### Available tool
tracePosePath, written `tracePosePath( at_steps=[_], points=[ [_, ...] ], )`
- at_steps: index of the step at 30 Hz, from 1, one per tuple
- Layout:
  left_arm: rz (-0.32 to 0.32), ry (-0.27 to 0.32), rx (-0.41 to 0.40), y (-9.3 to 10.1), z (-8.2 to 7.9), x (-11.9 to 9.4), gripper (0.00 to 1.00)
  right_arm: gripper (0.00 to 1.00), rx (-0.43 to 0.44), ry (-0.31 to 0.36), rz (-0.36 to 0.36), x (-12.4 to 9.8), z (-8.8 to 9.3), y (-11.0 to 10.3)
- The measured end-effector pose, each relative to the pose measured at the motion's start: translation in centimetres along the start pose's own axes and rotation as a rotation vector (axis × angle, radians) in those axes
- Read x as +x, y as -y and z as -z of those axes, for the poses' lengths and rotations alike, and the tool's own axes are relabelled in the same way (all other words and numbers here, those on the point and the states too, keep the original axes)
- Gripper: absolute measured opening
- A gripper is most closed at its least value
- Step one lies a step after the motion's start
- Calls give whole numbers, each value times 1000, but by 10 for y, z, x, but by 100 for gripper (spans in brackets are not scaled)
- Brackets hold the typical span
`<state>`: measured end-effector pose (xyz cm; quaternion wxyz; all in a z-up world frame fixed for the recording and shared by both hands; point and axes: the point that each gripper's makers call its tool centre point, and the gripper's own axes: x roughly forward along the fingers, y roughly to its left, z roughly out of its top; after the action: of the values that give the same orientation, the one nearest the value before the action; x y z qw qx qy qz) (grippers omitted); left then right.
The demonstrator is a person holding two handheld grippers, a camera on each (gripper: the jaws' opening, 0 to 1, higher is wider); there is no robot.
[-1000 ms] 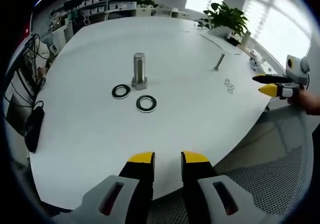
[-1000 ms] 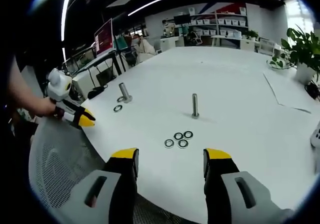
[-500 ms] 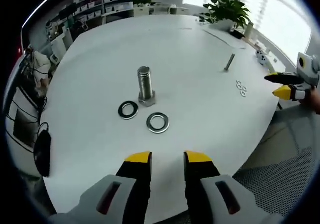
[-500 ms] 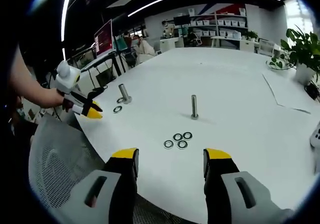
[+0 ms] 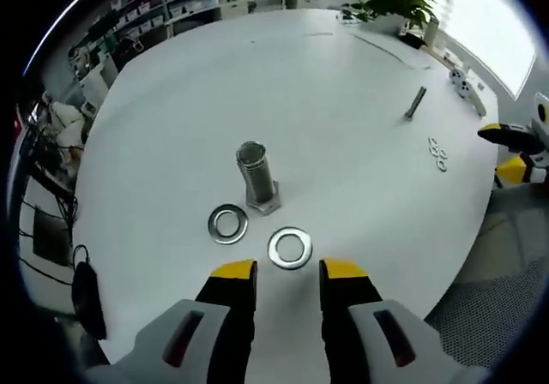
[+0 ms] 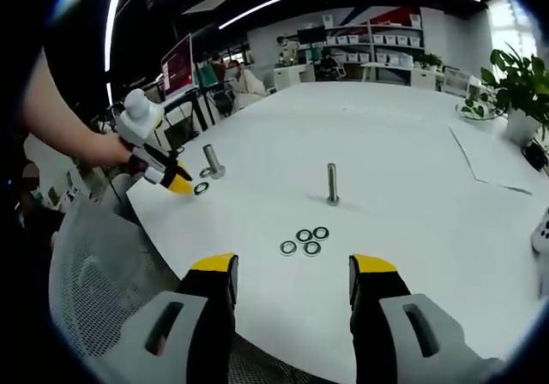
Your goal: Place the washer onto the threaded stud by aligning its center hole with the stud, sliding it down to the base, and recovering from edge contact or off-axis alignment until the washer reaches the visible bottom stop.
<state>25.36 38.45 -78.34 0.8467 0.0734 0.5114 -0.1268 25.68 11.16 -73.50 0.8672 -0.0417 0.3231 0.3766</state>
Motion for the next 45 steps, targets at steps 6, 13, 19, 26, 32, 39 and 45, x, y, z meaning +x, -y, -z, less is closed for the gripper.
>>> tracePosePath(
  at_steps=[6,13,19,26,32,39,45],
  points=[
    [-1,-16,58,0,-10,5,26,55,-1,1,3,0,0,1],
    [8,-54,78,4,-10,12,27,55,0,1,2,0,0,0],
    [4,-83,95,0,-7,13,27,55,2,3,4,0,0,1],
    [31,-117,106,9,-7,18,26,55,3,7,3,-1,-1,1],
    [29,-145,82,6,-9,19,24,55,4,10,4,-1,-2,1],
    [35,-213,113,6,-8,20,22,55,3,11,5,-1,-2,1],
    [52,-292,186,9,-1,17,21,55,1,13,8,-1,-2,2]
  ],
)
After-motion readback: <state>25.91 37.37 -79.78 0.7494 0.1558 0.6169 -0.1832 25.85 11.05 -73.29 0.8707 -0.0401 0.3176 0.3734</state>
